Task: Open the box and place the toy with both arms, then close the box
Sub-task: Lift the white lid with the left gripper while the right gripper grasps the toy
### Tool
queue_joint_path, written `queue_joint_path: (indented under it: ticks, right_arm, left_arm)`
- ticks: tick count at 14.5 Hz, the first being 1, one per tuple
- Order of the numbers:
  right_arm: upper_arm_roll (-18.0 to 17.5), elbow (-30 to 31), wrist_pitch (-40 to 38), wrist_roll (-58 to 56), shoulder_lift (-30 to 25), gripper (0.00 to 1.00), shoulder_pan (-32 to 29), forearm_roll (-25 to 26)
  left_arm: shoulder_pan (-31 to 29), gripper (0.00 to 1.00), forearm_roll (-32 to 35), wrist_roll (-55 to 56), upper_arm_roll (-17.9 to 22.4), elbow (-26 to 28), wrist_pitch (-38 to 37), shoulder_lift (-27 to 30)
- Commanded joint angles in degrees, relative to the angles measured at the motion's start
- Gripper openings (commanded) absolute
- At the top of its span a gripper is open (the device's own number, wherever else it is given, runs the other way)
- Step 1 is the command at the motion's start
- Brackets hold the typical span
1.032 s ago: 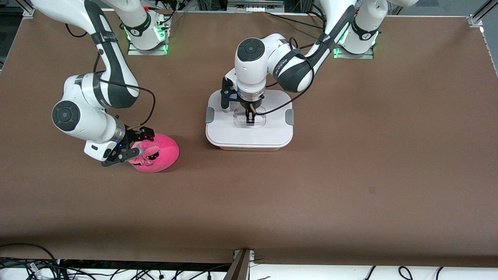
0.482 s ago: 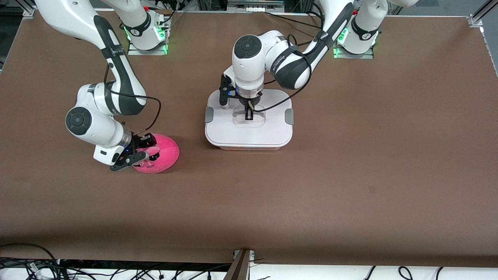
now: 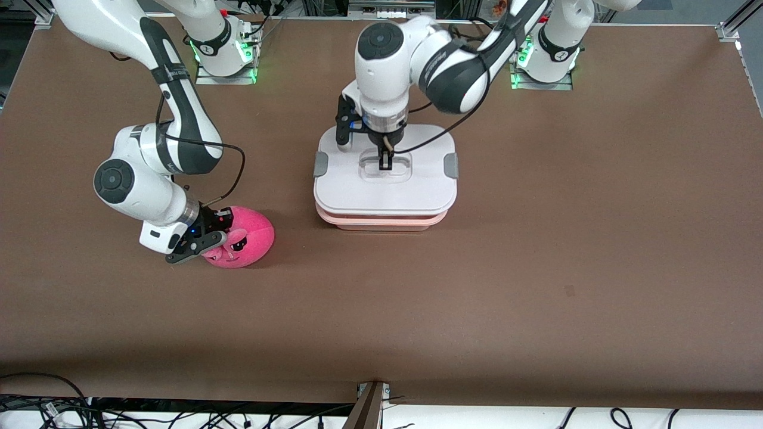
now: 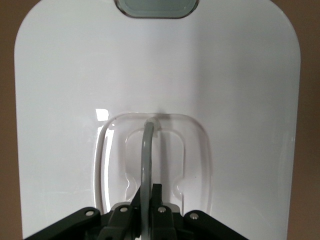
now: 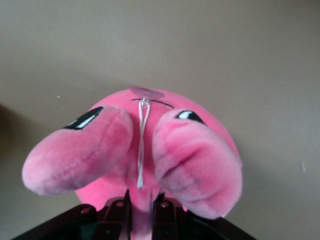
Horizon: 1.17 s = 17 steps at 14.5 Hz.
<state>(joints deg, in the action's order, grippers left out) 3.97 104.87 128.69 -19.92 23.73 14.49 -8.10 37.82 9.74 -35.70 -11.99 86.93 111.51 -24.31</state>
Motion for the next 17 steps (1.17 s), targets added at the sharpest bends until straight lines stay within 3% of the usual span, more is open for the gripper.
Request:
queue_joint_path:
  ticks: [1, 5, 7, 9, 13, 15, 17]
  right_arm:
    - [-0.9, -2.5, -7.3, -1.3, -4.1, 0.00, -0.2, -0.7]
    - [-3.0, -10.5, -23.0, -9.9, -7.2, 0.00, -0.2, -0.5]
    - [-6.2, -13.6, -27.3, -12.8, -8.0, 0.00, -0.2, -0.4]
    - [-10.4, -15.7, -29.0, -14.2, -8.5, 0.00, -0.2, 0.4]
    - [-20.9, -16.8, -29.0, -14.3, -8.3, 0.00, 0.5, 8.3]
    - [-22.4, -16.8, -28.7, -14.2, -8.0, 0.00, 3.8, 12.4]
    - [-22.3, -16.8, -28.4, -13.9, -6.7, 0.00, 7.4, 15.3]
  left_arm:
    - [-1.9, 0.00, -2.1, -0.9, 0.3, 0.7, -7.3, 6.2]
    - [-8.6, 0.00, -2.1, -1.4, 0.2, -0.7, -18.3, 9.7]
    - [-12.9, 0.00, -1.7, -2.3, 0.6, -1.9, -24.8, 10.0]
    - [-18.0, 0.00, -1.6, -4.8, 0.2, -2.2, -27.0, 10.3]
    - [-25.8, 0.00, -0.9, -9.8, 0.9, -1.9, -28.1, 10.3]
    - [-28.8, 0.00, 3.1, -10.3, 0.8, -1.9, -27.9, 8.9]
    - [-32.7, 0.00, 2.9, -12.2, 0.7, -1.9, -27.2, 8.0]
